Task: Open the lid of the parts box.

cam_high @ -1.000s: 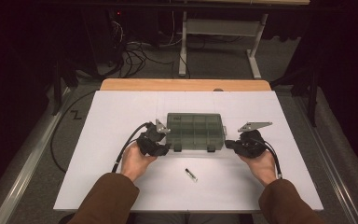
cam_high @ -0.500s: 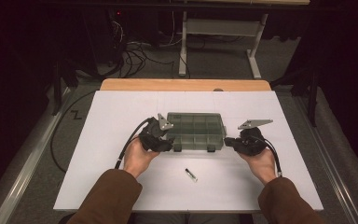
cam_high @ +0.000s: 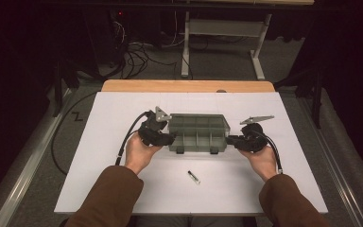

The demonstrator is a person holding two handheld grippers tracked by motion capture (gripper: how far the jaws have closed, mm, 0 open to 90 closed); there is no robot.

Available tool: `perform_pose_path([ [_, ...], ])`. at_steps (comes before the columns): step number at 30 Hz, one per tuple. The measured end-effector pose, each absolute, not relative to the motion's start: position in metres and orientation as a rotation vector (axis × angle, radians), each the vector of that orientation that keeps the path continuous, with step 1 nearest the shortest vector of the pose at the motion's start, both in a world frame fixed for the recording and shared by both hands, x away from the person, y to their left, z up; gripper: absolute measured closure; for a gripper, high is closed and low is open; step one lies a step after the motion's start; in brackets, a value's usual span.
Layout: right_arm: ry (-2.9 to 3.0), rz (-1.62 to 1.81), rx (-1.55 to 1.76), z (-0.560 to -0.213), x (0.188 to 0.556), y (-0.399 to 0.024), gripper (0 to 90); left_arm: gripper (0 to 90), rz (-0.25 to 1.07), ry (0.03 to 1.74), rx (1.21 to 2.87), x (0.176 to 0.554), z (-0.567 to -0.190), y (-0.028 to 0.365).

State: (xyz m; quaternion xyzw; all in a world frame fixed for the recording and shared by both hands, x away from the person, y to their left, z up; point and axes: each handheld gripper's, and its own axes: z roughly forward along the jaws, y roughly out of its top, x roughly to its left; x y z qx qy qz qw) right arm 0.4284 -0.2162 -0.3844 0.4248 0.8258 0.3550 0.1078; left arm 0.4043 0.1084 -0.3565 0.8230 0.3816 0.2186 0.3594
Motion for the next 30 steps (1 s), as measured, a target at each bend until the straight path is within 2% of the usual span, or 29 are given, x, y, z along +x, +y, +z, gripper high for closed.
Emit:
perform_pose_path([
  [19, 2.415, 0.895, 1.436, -0.384, 0.463, -0.201, 72.8, 43.6, 0.540, 0.982, 2.066, 0.412, -0.345, 0.106],
  [30, 2.411, 0.854, 1.405, -0.384, 0.467, -0.196, 72.5, 43.1, 0.553, 0.992, 2.056, 0.419, -0.342, 0.104],
])
